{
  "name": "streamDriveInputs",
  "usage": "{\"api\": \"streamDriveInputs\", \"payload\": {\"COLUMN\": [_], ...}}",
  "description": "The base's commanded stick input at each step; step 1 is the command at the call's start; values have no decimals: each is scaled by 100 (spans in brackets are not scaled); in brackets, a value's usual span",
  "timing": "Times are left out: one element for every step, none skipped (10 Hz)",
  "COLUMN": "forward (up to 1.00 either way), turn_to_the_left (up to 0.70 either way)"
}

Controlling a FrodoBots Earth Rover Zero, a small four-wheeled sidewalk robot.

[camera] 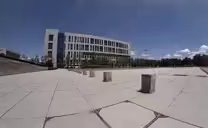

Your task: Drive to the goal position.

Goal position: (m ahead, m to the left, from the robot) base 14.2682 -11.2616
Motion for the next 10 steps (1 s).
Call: {"api": "streamDriveInputs", "payload": {"forward": [5,5,5,5,5,5,5,5,5,5], "turn_to_the_left": [0,0,0,0,0,0,0,0,0,0]}}
